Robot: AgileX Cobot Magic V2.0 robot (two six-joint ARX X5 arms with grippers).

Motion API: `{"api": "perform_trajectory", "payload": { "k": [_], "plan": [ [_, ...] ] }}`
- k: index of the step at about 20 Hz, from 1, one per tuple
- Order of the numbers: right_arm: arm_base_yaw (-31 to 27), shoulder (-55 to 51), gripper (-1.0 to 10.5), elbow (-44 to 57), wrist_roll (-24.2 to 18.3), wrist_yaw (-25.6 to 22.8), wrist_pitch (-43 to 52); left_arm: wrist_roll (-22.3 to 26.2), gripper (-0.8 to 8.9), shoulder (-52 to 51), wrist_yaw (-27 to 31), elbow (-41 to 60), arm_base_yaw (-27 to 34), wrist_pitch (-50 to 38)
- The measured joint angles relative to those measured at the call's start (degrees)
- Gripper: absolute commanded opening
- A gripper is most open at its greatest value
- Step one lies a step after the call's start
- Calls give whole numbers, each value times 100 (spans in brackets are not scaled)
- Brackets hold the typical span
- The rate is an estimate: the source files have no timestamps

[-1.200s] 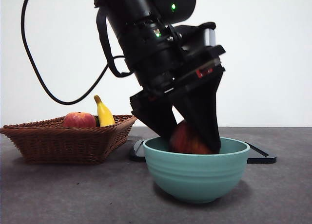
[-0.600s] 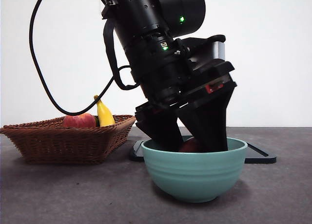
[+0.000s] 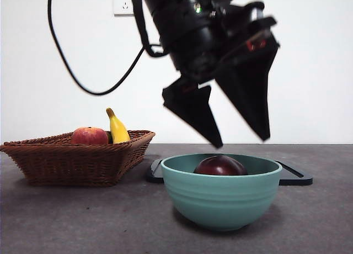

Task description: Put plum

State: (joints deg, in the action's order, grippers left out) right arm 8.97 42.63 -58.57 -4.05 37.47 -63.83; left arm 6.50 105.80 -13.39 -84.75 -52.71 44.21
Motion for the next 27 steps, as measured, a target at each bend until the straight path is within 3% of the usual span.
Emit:
{"api": "perform_trajectory", "payload": {
  "k": [5,9,14,19,24,27],
  "plan": [
    [0,0,392,0,0,0,0,-9,405,-901,-2,-114,444,42],
    [0,0,392,0,0,-2,2,-90,404,-2055,-4,-155,1261,177],
    [0,0,392,0,0,-2,2,-170,401,-3342,-634,-63,2448,407],
    [0,0,392,0,0,-2,24,-195,401,-4570,-1196,1335,3220,623],
    [0,0,392,0,0,-17,24,-199,400,-5530,-2151,2712,3259,638],
    [0,0,392,0,0,-22,24,-197,401,-5650,-2374,3171,3259,774]
  ]
}}
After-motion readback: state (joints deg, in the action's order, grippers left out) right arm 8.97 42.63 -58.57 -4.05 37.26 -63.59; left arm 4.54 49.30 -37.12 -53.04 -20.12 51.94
